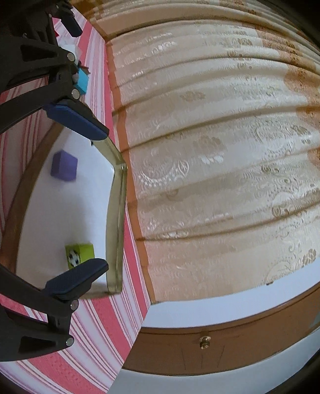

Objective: Organize rigid objects
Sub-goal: 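Withdraw both tools from the tray toward the remaining items, then grasp the red Lego brick with the left tool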

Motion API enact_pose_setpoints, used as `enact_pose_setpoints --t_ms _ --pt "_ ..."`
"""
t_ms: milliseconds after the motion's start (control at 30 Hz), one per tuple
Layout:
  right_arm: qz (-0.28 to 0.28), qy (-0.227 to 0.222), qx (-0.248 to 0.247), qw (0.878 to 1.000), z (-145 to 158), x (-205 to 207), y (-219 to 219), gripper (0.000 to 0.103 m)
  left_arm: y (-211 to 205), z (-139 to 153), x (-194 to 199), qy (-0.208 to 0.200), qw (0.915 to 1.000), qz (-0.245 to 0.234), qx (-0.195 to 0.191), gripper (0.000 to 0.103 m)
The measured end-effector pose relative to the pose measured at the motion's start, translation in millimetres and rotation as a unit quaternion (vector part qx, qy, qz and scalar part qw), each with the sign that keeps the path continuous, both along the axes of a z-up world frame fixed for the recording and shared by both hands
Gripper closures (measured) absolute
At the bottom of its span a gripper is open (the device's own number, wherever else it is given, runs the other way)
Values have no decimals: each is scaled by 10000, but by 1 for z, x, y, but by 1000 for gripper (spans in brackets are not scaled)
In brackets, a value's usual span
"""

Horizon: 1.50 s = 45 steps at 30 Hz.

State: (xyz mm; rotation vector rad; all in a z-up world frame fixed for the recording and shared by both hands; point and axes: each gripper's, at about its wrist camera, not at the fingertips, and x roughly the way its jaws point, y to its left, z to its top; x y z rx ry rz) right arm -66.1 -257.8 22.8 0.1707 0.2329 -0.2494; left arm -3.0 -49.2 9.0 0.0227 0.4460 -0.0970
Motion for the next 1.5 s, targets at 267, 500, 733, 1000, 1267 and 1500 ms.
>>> enact_pose_setpoints --t_ms 267,500,733,1000,1267,1500 --pt "416 58 -54 9991 -2 7 42 5 38 -3 0 57 9996 263 -42 1" --pt "732 145 -174 9971 -4 13 75 5 84 -8 7 330 9980 529 -117 1" --pt "1070 338 -196 9935 -7 24 103 5 121 -20 21 915 9943 484 -265 1" --pt "1348 653 -154 9886 -12 39 123 5 134 -34 33 1471 9890 123 -67 1" --pt "1512 796 -55 9853 -15 44 127 5 141 -54 54 2221 9745 106 -290 24" --pt "1628 1030 -34 9813 -19 51 132 5 147 -51 51 2156 9754 147 -436 32"
